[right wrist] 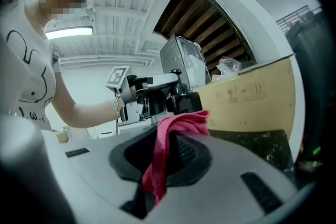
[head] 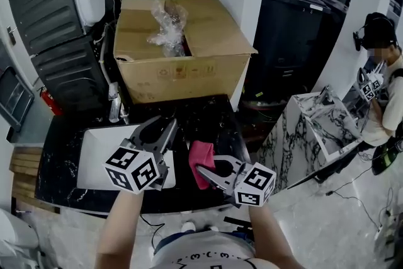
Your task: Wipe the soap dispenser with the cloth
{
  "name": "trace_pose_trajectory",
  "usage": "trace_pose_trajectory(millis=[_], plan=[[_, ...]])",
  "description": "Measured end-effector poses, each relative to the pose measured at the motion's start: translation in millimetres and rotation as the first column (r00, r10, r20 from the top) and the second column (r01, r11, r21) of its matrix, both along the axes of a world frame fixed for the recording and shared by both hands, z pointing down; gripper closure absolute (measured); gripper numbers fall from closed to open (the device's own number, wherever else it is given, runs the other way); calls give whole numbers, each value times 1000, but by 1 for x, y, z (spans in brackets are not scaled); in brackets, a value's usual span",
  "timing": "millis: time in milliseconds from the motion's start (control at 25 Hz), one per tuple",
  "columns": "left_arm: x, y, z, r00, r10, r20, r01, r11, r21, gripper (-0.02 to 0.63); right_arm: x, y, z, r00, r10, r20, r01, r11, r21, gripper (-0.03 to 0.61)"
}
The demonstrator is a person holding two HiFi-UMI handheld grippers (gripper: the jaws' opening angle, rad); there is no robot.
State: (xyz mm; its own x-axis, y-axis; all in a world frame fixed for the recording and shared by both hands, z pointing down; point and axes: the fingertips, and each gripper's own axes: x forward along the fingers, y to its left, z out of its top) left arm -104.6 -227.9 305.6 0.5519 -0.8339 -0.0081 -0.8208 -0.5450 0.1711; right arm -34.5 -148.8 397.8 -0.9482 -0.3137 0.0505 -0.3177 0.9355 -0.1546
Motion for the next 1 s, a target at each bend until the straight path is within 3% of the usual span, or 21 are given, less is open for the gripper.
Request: trace_pose_trajectory(millis=[160,360,720,1000], plan=[[9,7,26,989,28,145,-32,999,24,520,24,-18,-19,992,113,51,-114,993,13,526],[34,24,68,931,175,319,-193,981,26,518,28,-30,-52,985,157,67,-161,985,67,525],[51,33,99,900,226,373,-236,971,-19,518,6,-30,-56,992,122,-16,-120,989,91,525],[56,38,107,859,220,462,-236,971,-22,518,-13,-21,-30,985,69,-157,-58,995,75,525]])
